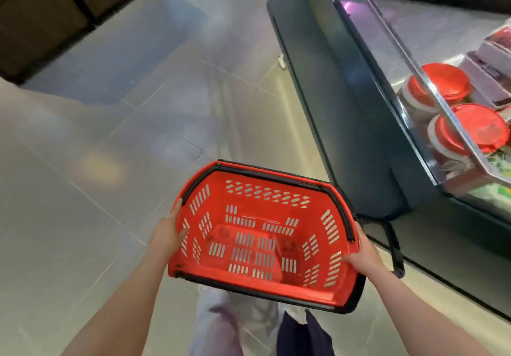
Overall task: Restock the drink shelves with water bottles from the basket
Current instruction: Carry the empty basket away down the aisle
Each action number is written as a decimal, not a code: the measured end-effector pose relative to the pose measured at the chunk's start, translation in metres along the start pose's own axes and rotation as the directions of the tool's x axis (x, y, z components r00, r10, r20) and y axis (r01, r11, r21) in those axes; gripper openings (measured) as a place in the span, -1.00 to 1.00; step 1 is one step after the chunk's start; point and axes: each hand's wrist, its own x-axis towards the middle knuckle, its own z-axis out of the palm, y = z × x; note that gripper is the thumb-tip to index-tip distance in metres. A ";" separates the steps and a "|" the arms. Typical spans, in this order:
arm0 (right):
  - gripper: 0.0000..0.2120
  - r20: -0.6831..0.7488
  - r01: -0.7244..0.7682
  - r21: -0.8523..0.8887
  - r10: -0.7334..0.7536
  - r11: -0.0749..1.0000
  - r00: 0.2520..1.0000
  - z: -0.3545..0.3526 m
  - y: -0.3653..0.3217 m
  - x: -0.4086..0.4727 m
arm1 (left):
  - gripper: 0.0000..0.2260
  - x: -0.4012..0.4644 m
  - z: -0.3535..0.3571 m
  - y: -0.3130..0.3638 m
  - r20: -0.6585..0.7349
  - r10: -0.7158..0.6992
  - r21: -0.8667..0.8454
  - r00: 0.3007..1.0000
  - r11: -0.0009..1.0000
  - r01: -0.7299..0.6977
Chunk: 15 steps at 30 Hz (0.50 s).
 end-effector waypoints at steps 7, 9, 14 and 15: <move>-0.13 -0.117 -0.173 0.185 0.196 0.967 0.974 0.067 -0.052 0.054 | -0.26 0.177 -0.022 0.001 0.136 0.228 -0.005 0.964 0.973 -0.230; -0.13 -0.155 -0.209 0.243 0.250 0.947 0.956 0.085 -0.069 0.067 | -0.28 0.222 -0.020 0.005 0.193 0.271 0.017 0.943 0.960 -0.280; -0.14 -0.255 -0.278 0.299 0.357 0.913 0.899 0.131 -0.082 0.113 | -0.26 0.314 0.006 0.014 0.286 0.370 0.056 0.884 0.914 -0.401; -0.15 -0.274 -0.286 0.298 0.369 0.911 0.888 0.141 -0.078 0.126 | -0.26 0.332 0.018 0.017 0.296 0.382 0.064 0.875 0.906 -0.418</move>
